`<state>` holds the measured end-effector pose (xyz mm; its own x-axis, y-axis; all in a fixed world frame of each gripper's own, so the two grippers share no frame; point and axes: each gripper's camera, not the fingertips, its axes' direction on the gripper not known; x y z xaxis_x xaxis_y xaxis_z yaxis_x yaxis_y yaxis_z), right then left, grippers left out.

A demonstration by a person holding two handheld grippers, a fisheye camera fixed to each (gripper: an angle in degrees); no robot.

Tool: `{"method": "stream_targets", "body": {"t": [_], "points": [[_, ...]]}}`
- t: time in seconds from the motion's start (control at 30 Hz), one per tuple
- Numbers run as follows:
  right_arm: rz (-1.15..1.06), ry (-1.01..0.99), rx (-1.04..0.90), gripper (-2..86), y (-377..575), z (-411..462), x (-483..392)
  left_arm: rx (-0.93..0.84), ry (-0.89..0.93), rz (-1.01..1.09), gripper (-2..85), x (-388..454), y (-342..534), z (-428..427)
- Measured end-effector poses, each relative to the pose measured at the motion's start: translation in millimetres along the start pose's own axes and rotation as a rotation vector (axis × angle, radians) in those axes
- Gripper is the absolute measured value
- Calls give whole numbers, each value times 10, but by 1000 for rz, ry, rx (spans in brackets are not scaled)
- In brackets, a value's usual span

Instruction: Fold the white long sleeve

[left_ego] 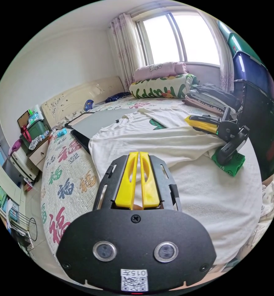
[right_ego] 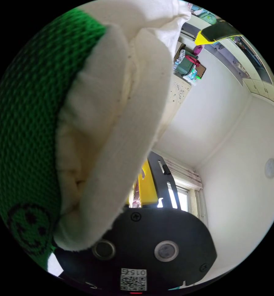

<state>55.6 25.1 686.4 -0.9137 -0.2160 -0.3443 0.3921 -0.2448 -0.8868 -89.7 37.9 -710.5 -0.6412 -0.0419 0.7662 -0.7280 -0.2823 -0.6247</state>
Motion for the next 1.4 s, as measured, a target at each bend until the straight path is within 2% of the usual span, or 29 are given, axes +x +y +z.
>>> {"method": "stream_targets", "body": {"t": [0.6, 0.83, 0.93, 1.2, 1.3, 1.4], "points": [[1, -2, 0, -7, 102, -373, 207, -39, -55, -16, 26, -320, 274, 12], [1, -4, 1, -7, 232, -677, 368, 39, -33, -132, 57, -809, 511, -233], [1, -5, 1, -7, 306, -823, 452, 65, -22, -121, 57, -874, 564, -271], [1, -8, 2, -7, 555, -1240, 719, 78, 143, -78, 72, -739, 201, -275], [2, -9, 3, -7, 675, -1409, 844, 132, 175, -41, 78, -626, -216, -368], [2, -10, 3, -7, 811, -1580, 981, 218, 287, -59, 86, -654, -477, -342]]}}
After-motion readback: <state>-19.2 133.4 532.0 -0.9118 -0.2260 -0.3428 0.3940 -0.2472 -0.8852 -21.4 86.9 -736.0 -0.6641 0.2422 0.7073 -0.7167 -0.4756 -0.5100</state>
